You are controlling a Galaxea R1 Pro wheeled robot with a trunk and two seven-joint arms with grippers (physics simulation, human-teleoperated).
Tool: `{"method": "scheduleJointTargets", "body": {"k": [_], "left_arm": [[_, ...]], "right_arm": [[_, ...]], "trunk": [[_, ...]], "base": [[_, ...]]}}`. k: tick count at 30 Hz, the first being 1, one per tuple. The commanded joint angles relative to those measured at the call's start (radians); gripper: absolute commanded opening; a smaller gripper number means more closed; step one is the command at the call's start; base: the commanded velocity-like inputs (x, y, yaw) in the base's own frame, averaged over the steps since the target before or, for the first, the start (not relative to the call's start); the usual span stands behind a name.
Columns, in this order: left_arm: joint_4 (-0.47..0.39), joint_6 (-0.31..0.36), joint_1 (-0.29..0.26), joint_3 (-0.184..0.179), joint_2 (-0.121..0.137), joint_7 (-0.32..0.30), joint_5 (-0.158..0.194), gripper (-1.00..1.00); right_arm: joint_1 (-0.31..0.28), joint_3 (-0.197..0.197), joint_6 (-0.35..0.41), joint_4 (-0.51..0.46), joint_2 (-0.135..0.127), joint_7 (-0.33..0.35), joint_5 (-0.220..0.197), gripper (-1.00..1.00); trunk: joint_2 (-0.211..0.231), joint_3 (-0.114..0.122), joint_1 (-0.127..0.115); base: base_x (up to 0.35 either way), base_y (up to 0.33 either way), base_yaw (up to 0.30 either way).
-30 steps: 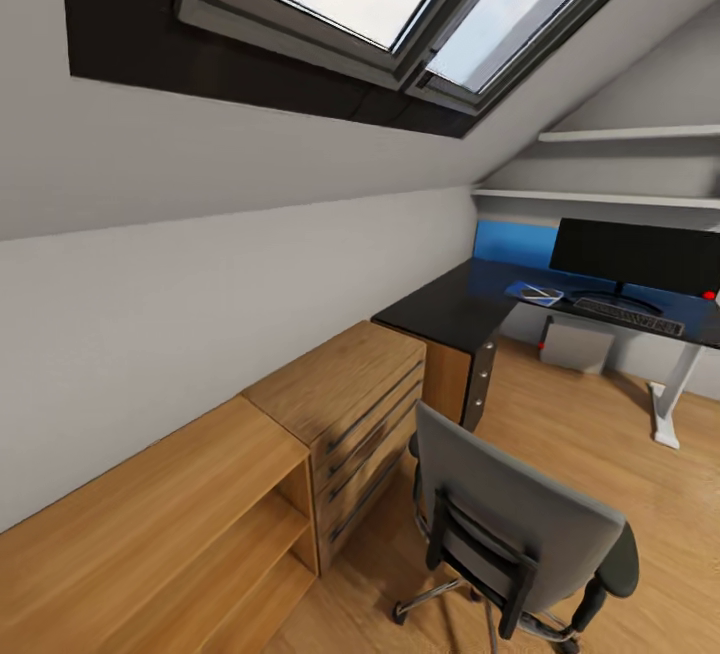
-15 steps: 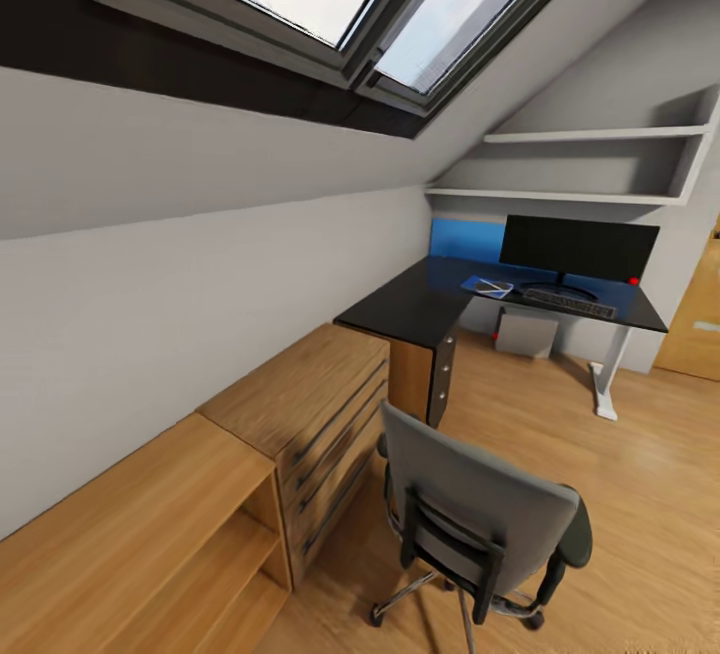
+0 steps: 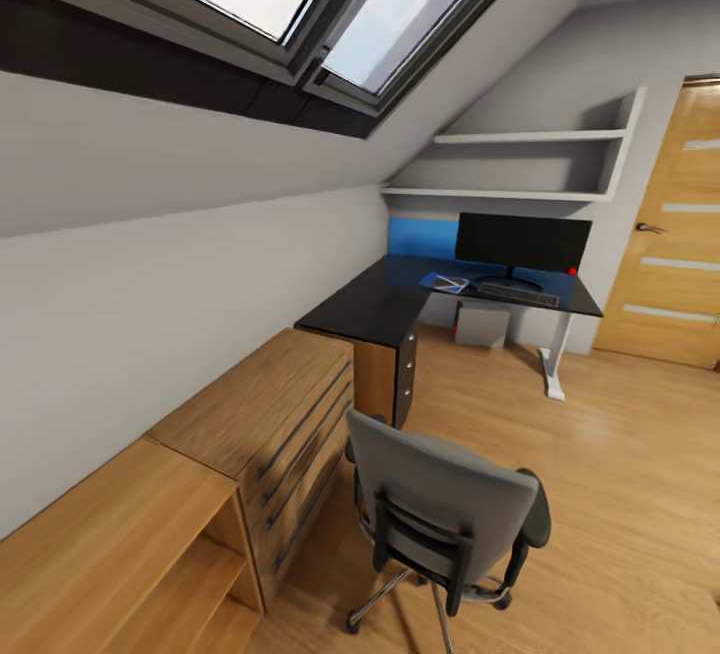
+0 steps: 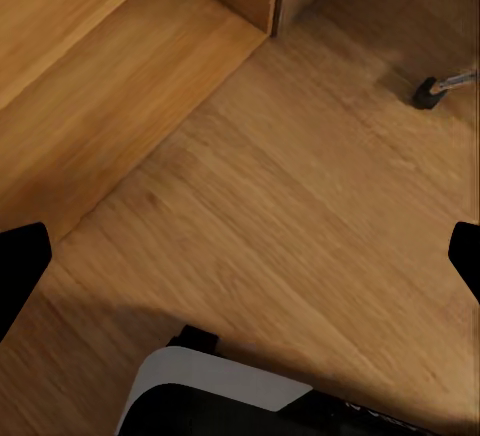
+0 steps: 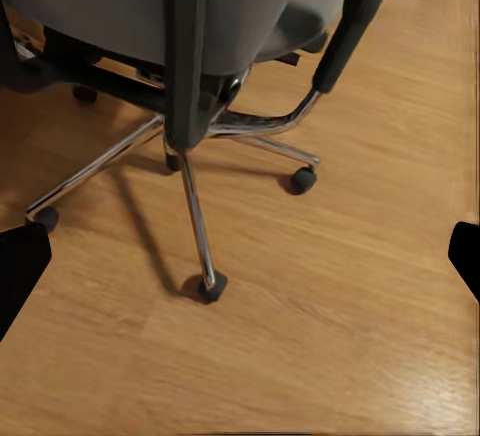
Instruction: In the bedroom, organize the workspace by keeping the computer under the desk, ensuring the monitor is on the desk, placing the keyboard on the desk next to the monitor, placing the mouse on the desk next to the keyboard, moving the folder from the swivel chair onto the desk next to the mouse, stacking the notebook on top of the folder with the pen on top of the notebook, and positioning the swivel chair next to the desk.
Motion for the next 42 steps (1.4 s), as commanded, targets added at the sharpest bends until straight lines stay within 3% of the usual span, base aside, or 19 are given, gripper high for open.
{"method": "scheduleJointTargets", "body": {"k": [1,11,25,42], "left_arm": [[-0.002,-0.004,0.000,-0.009,0.001,0.008,0.009,1.00],[-0.002,-0.004,0.000,-0.008,0.002,0.008,0.009,1.00],[-0.002,-0.004,0.000,-0.008,0.003,0.008,0.009,1.00],[-0.002,-0.004,0.000,-0.008,0.002,0.008,0.009,1.00]], "right_arm": [[-0.001,0.008,0.000,0.001,0.000,-0.010,0.003,1.00],[-0.001,0.007,0.000,0.001,0.000,-0.010,0.003,1.00],[-0.001,0.008,0.000,0.001,0.000,-0.010,0.003,1.00],[-0.001,0.008,0.000,0.001,0.000,-0.010,0.003,1.00]], "trunk": [[-0.001,-0.001,0.000],[-0.001,-0.001,0.000],[-0.001,-0.001,0.000],[-0.001,-0.001,0.000]], "base": [[0.004,0.003,-0.287],[0.001,0.003,-0.287],[0.000,0.244,-0.287],[0.000,0.099,-0.287]]}}
